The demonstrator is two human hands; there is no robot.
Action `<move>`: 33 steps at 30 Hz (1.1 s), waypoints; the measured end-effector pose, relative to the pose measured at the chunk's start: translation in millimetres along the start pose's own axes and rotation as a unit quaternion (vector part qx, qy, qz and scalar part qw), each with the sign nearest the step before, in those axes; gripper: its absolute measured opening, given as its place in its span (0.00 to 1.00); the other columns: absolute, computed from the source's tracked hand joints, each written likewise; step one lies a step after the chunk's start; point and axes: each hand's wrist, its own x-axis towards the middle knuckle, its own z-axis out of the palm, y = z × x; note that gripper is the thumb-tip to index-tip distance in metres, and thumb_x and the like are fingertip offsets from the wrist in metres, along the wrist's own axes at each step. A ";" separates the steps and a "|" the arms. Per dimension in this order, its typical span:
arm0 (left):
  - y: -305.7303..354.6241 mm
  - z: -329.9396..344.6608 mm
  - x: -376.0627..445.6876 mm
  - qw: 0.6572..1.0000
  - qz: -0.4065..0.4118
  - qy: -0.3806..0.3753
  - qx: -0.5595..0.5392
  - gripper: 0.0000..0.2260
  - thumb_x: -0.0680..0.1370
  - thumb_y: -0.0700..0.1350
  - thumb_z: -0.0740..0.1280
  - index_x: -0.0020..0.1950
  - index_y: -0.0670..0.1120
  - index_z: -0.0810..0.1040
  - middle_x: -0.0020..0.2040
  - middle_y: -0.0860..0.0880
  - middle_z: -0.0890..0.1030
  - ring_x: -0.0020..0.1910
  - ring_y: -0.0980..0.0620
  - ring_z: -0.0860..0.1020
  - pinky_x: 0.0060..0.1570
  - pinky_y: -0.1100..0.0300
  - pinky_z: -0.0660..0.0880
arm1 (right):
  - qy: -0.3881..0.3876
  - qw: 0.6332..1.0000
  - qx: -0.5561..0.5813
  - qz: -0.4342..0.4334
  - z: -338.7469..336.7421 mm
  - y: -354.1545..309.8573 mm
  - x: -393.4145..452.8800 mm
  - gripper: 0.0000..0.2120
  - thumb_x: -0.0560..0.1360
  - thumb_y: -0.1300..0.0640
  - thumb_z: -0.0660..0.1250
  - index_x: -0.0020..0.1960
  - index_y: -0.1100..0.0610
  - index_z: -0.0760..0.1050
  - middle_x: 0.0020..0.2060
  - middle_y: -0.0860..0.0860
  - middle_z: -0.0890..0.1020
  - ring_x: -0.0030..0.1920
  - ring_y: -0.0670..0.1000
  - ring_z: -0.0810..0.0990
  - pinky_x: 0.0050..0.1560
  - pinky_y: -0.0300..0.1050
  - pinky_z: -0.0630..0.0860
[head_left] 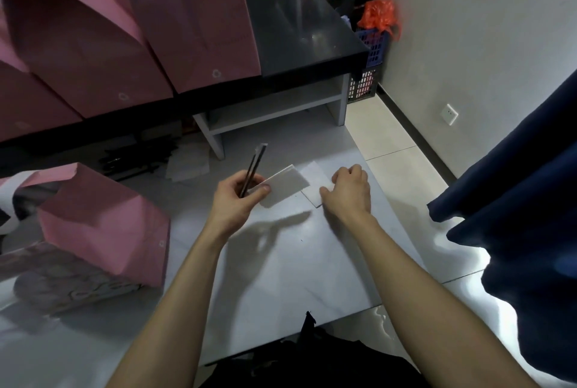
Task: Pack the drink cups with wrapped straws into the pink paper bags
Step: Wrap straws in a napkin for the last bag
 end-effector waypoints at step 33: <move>23.0 -9.7 16.7 0.944 -0.194 0.034 -0.265 0.07 0.80 0.37 0.75 0.58 0.39 0.84 0.30 0.54 0.66 0.23 0.58 0.58 0.24 0.63 0.54 | -0.034 0.912 0.338 -0.228 -23.3 -32.7 -43.6 0.33 0.72 0.62 0.81 0.75 0.53 0.76 0.79 0.46 0.73 0.76 0.44 0.72 0.75 0.40 0.69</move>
